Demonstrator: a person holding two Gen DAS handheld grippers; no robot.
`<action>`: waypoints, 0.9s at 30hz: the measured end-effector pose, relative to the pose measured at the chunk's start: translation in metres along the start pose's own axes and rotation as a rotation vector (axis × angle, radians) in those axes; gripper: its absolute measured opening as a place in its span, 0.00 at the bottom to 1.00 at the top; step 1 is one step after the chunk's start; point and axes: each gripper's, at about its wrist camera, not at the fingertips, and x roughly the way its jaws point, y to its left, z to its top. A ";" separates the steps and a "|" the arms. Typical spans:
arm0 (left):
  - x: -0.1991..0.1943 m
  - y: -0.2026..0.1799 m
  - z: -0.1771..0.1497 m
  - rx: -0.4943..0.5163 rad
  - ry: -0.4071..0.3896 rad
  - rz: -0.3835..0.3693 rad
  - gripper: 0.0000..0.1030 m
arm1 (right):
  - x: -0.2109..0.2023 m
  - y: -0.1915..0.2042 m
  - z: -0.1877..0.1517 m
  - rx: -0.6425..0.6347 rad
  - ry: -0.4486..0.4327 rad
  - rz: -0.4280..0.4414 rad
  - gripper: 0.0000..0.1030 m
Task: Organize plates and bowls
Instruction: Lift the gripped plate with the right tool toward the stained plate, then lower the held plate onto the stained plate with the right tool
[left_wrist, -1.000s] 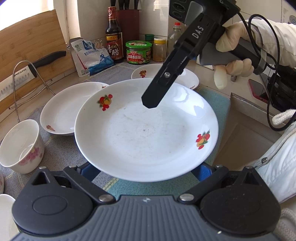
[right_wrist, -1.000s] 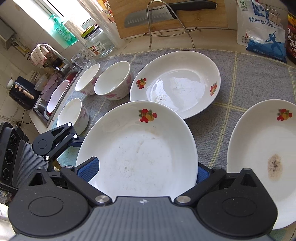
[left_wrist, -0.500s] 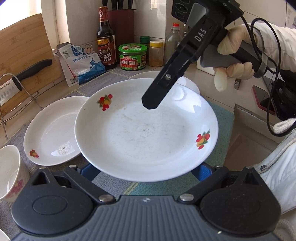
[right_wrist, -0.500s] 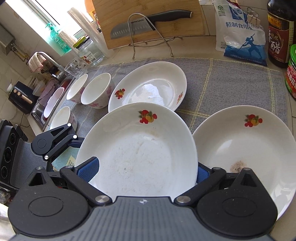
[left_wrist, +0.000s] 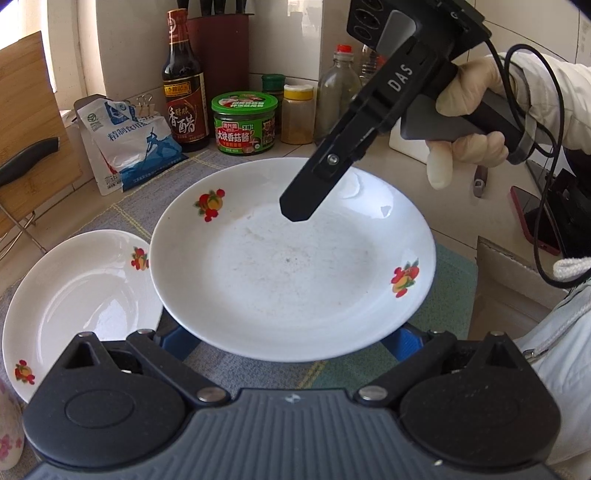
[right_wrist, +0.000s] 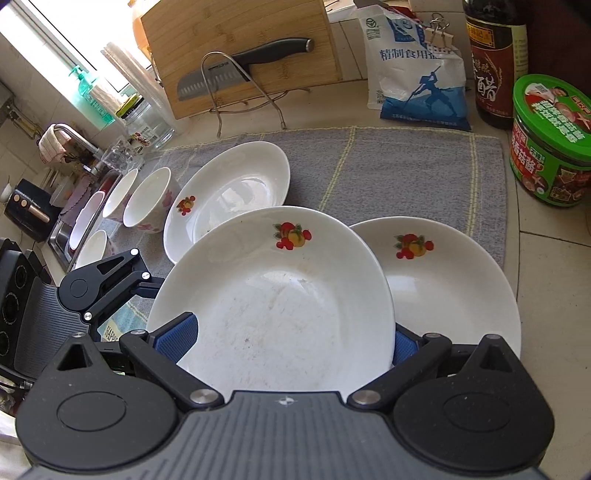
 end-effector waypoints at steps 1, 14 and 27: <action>0.003 -0.001 0.002 0.003 0.001 -0.002 0.98 | -0.001 -0.004 -0.001 0.005 -0.002 0.000 1.00; 0.030 -0.007 0.018 0.007 0.021 -0.027 0.98 | -0.006 -0.039 -0.006 0.058 -0.017 -0.009 1.00; 0.042 -0.004 0.025 0.006 0.034 -0.051 0.98 | -0.009 -0.054 -0.010 0.082 -0.013 -0.017 1.00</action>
